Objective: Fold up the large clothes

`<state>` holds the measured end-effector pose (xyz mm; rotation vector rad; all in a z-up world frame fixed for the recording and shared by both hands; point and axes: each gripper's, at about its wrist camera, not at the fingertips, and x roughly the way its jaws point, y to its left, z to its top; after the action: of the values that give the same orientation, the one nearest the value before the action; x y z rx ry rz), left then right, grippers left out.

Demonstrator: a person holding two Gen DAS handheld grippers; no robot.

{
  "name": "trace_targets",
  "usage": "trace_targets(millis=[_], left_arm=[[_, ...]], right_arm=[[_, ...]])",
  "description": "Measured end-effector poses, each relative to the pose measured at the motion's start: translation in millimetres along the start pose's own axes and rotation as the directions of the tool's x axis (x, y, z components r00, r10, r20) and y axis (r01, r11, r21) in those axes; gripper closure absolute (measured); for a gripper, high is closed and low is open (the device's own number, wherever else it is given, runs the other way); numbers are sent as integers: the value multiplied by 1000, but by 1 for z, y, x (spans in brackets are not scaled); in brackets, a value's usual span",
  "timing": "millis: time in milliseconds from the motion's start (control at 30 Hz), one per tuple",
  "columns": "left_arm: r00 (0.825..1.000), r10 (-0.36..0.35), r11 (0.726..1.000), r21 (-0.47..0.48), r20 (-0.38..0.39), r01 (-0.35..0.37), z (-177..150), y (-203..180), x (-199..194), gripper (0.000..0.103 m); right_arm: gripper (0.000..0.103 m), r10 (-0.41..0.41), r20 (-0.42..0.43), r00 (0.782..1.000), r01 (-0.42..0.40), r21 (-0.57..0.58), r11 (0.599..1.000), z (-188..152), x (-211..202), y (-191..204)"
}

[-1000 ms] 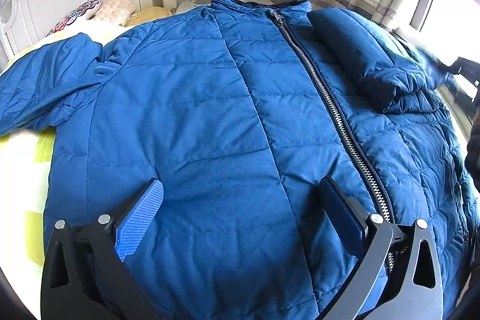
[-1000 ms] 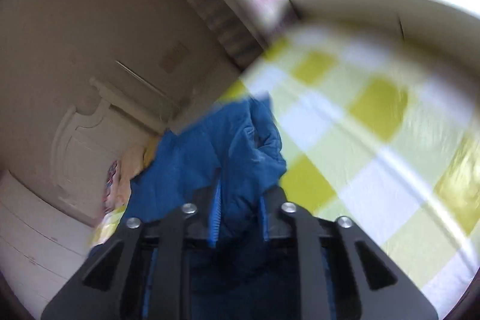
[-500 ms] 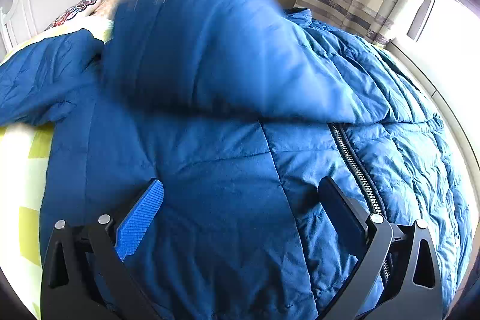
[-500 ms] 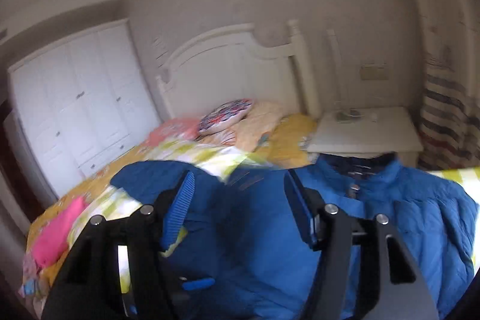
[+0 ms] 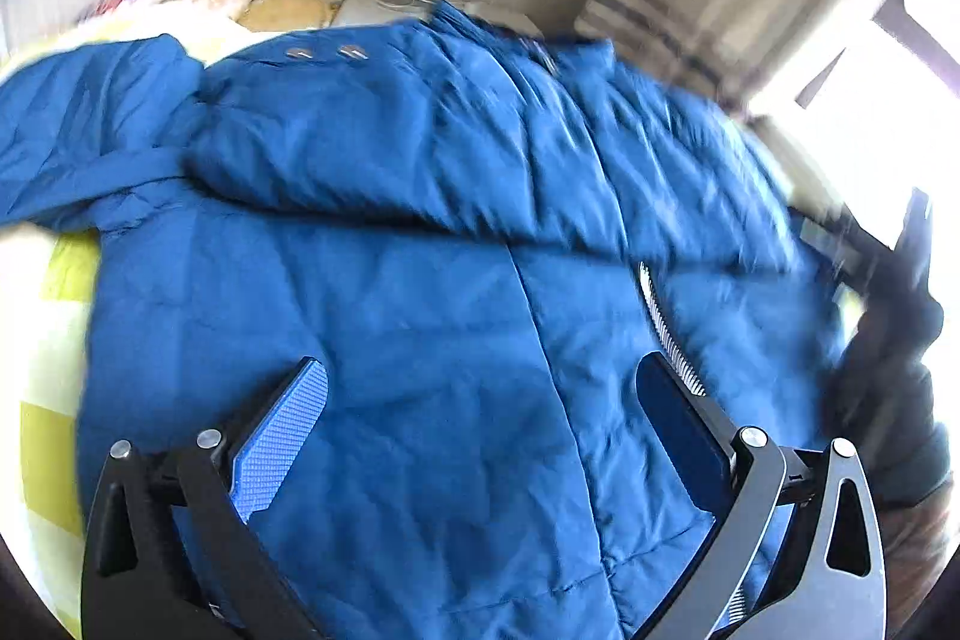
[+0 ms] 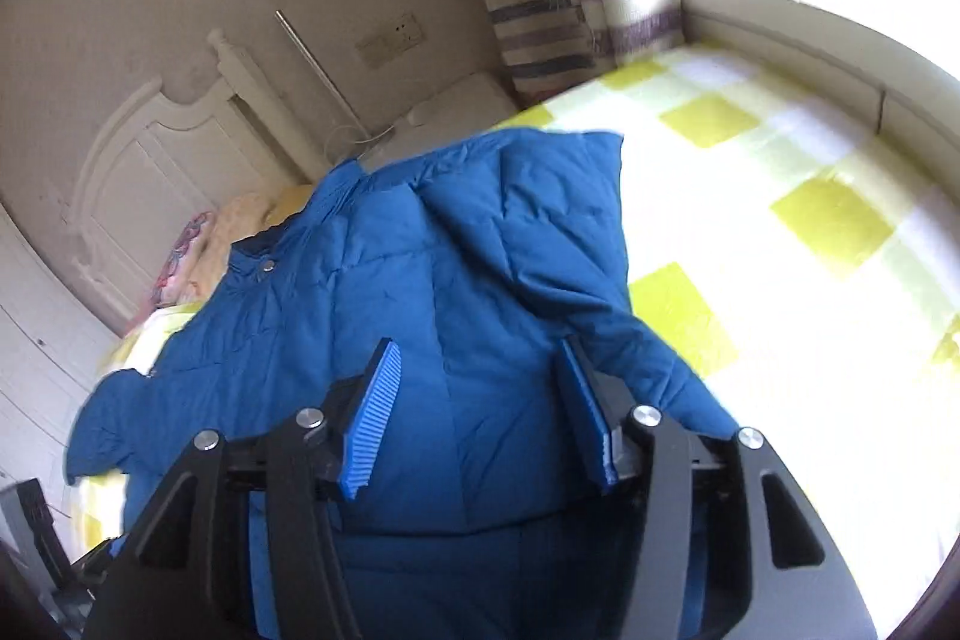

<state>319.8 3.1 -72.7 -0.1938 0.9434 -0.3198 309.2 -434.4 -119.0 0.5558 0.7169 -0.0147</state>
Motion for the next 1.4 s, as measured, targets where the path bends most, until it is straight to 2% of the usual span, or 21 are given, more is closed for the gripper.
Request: trace_targets(millis=[133, 200, 267, 333, 433, 500, 600, 700, 800, 900, 967, 1033, 1100, 1133, 1167, 1200, 1233, 1267, 1333, 1400], left_arm=[[995, 80, 984, -162, 67, -68, 36, 48, -15, 4], [986, 142, 972, -202, 83, -123, 54, 64, -12, 7], [973, 207, 960, -216, 104, -181, 67, 70, -12, 18], [960, 238, 954, -222, 149, -202, 78, 64, -17, 18], [937, 264, 961, -142, 227, -237, 89, 30, -18, 17], [927, 292, 956, -65, 236, -285, 95, 5, -5, 7], [933, 319, 943, 38, 167, -329, 102, -12, 30, 6], [899, 436, 891, 118, 48, -439, 90, -4, 81, 4], [919, 391, 915, 88, 61, -395, 84, 7, 79, 4], [916, 397, 911, 100, 61, -401, 82, 7, 80, 4], [916, 396, 911, 98, 62, -400, 81, 9, 80, 4], [918, 392, 913, 95, 64, -397, 82, 8, 81, 4], [920, 387, 915, 92, 67, -392, 81, 7, 78, 4], [921, 383, 917, 90, 68, -388, 82, 7, 78, 4], [923, 379, 919, 88, 68, -384, 83, 6, 79, 4], [924, 375, 921, 87, 68, -380, 83, 7, 79, 4], [926, 371, 922, 86, 69, -376, 83, 7, 78, 4], [927, 368, 924, 85, 70, -373, 82, 8, 77, 4], [930, 361, 927, 81, 71, -366, 82, 9, 77, 4], [931, 357, 929, 79, 72, -362, 82, 10, 76, 4]], right_arm=[[49, 55, 7, 998, -56, 51, 997, -3, 6, -16], [49, 62, 9, 998, -62, 56, 996, 3, 8, -12], [49, 64, 12, 998, -65, 56, 996, 8, 8, -6], [49, 67, 14, 998, -68, 57, 996, 10, 6, -2], [48, 64, 15, 998, -65, 52, 997, 8, -1, 5], [48, 57, 15, 998, -57, 44, 997, 8, -5, 8], [48, 46, 16, 999, -47, 35, 998, 10, -4, 11], [48, 45, 16, 999, -46, 34, 998, 11, -2, 11], [47, 34, 18, 999, -34, 25, 999, 11, -2, 14], [47, -3, 42, 999, 3, 12, 1000, 10, -6, 19], [47, -49, 87, 995, 50, -11, 999, 8, -13, 26], [47, -67, 167, 984, 85, -104, 991, 4, -26, 46], [46, -45, 195, 980, 90, -231, 969, -1, -28, 71], [44, -47, 170, 984, 99, -310, 945, -5, -22, 86], [38, -68, 115, 991, 106, -366, 925, -9, -10, 96], [36, -104, 49, 993, 115, -395, 911, -10, 4, 101], [35, -156, -43, 987, 124, -414, 902, -12, 22, 103], [34, -192, -95, 977, 136, -421, 897, -11, 34, 103], [34, -210, -139, 968, 135, -417, 899, -4, 38, 106], [35, -229, -118, 966, 161, -422, 892, 7, 34, 113]])
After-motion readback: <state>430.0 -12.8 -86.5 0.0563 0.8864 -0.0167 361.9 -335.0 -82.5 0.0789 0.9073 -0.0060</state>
